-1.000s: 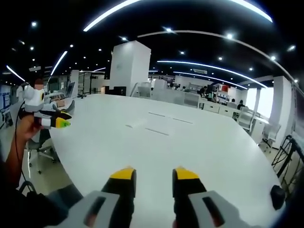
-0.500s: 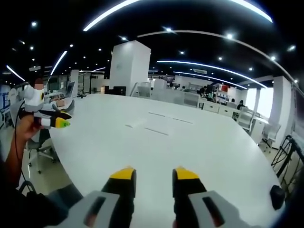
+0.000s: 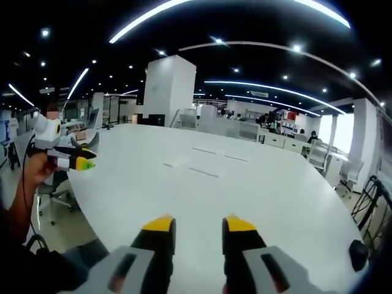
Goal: Locate the socket holder cover, grip the socket holder cover, clip it into the socket holder slot.
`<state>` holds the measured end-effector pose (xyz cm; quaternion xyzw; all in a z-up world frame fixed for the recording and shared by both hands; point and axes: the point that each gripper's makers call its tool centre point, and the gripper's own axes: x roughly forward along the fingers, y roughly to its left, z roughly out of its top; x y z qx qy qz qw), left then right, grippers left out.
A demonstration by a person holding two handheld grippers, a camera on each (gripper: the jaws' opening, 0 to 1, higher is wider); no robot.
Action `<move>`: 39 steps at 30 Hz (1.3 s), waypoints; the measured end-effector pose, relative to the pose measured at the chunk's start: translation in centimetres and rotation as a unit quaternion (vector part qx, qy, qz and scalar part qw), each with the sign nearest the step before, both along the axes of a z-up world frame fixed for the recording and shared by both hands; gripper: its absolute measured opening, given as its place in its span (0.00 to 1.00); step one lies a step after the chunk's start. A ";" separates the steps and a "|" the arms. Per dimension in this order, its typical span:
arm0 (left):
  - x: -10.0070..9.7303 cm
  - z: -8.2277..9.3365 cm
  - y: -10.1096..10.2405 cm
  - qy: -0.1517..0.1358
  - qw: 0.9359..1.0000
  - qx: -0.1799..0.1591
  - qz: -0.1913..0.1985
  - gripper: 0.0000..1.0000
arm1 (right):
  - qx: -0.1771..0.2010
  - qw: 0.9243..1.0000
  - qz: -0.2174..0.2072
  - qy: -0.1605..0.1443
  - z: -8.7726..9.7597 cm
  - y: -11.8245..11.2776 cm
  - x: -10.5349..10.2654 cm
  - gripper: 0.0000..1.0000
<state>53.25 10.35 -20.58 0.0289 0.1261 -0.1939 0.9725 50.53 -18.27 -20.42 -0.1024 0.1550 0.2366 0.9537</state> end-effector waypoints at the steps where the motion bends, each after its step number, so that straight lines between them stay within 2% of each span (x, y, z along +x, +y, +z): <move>1: 0.0 0.0 0.0 0.000 1.000 0.000 0.000 0.40 | -0.001 1.000 -0.001 -0.001 0.0 -0.1 0.0 0.32; 12: 0.2 0.2 0.3 0.000 1.000 -0.001 0.000 0.40 | -0.008 1.000 -0.003 0.007 -1.0 0.2 -0.3 0.32; 39: -1.1 -0.4 -0.6 0.001 1.000 0.000 0.000 0.40 | -0.009 1.000 -0.010 0.010 -0.7 -0.8 0.4 0.31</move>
